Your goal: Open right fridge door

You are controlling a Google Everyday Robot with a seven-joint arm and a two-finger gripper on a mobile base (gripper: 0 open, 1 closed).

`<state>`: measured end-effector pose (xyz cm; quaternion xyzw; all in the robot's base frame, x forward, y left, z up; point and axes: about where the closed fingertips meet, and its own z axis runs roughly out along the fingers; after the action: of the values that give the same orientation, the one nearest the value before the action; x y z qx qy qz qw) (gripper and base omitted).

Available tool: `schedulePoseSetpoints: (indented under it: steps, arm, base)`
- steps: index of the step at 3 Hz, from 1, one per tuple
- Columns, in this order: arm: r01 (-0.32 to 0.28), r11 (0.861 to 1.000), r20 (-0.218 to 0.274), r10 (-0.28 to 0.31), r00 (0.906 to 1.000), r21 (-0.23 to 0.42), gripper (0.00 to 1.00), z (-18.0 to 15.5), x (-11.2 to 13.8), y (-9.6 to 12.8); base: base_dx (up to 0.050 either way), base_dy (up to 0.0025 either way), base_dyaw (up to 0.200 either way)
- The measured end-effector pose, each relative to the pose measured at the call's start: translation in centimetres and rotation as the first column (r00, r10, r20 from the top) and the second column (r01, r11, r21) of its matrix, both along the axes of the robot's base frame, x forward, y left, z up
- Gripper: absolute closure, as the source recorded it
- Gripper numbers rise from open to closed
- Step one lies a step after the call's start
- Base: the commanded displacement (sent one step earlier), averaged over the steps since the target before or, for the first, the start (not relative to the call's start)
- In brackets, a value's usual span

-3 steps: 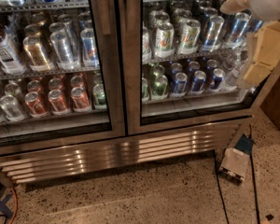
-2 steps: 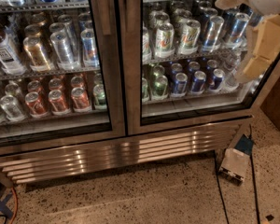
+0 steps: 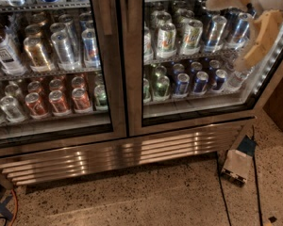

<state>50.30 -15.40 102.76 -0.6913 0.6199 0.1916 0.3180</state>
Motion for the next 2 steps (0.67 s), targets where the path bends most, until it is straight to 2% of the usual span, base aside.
schedulePoseSetpoints:
  steps: [1, 2]
  arm:
    - [-0.013, 0.999, 0.017, 0.012, 0.9998, 0.037, 0.00, 0.7, 0.5, 2.1]
    - [0.105, 0.988, 0.065, -0.098, 0.9931, -0.114, 0.00, 0.7, -2.4, 0.4]
  base:
    - [0.000, 0.00000, 0.000]
    - [0.000, 0.00000, 0.000]
